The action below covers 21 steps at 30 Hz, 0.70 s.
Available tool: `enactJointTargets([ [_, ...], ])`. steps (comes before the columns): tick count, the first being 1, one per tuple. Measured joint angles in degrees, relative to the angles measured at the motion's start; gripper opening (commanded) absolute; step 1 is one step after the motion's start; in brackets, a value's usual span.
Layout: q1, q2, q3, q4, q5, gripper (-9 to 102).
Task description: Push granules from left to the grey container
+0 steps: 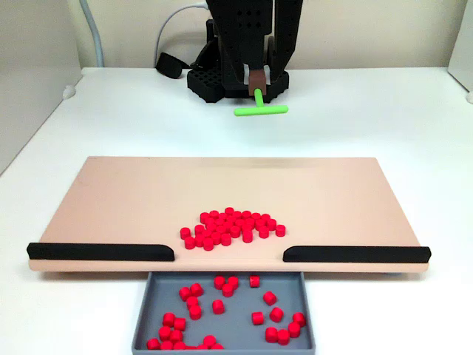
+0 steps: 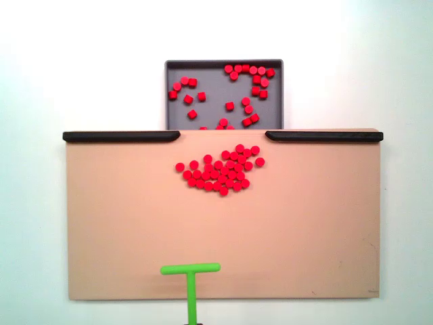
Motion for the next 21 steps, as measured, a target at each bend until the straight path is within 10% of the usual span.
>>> enactJointTargets([
  [21, -2.9, 0.0, 0.0, 0.0, 6.2, 0],
])
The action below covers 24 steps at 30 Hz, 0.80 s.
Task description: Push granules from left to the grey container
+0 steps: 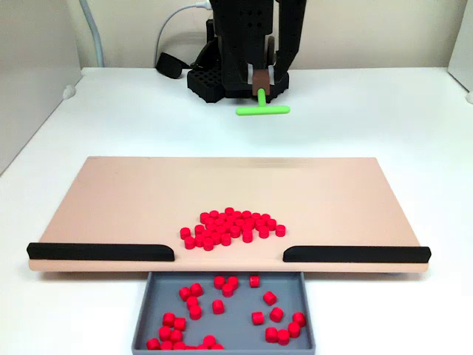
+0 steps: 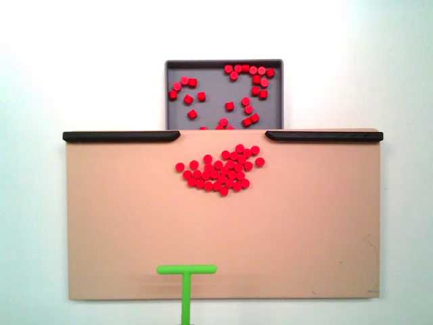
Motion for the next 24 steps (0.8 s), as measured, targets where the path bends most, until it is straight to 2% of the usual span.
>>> enactJointTargets([
  [8, -10.0, 0.0, -0.1, 0.0, 23.2, 0],
  [17, -10.4, -8.5, -1.0, -0.1, 52.5, 0],
  [24, -12.2, -14.0, -12.8, -0.3, 67.0, 0],
])
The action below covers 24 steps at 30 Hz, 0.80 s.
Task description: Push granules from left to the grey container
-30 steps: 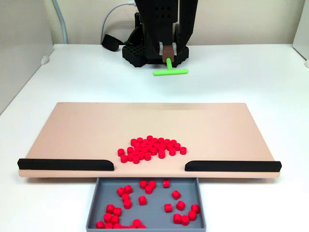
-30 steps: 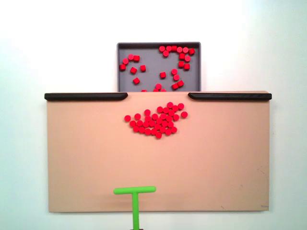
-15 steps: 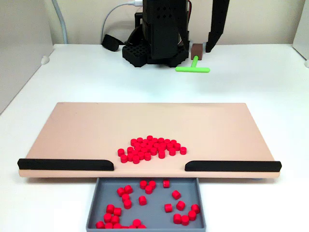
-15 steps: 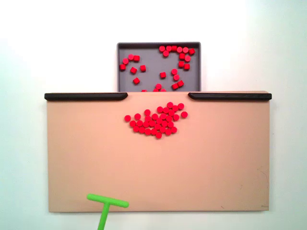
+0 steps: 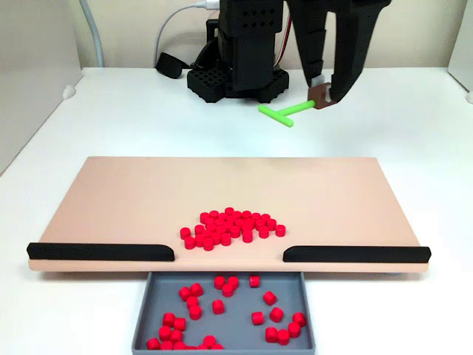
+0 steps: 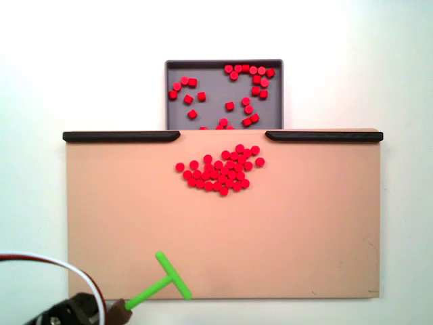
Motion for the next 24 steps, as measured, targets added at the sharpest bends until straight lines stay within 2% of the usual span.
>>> enactJointTargets([
  [10, -1.8, -13.8, -15.2, 0.2, 15.5, 0],
  [24, -2.1, -33.8, -38.0, 0.2, 25.3, 0],
])
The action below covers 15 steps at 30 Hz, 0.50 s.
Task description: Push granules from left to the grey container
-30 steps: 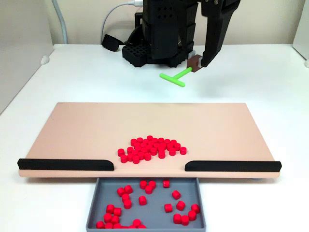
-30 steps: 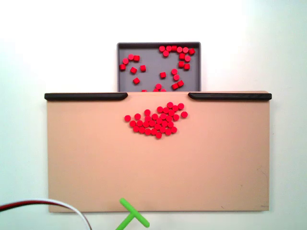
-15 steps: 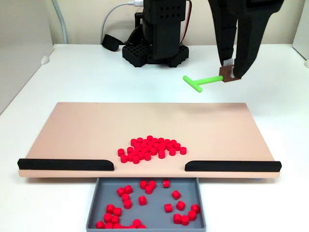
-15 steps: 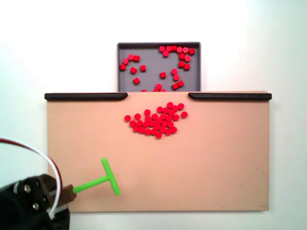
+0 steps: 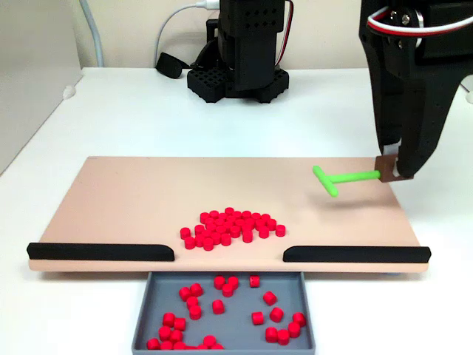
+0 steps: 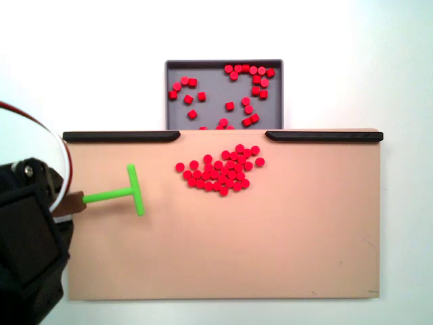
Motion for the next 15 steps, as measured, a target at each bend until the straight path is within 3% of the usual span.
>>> enactJointTargets([
  [15, 1.2, -9.1, -6.2, 0.0, 3.3, 0],
])
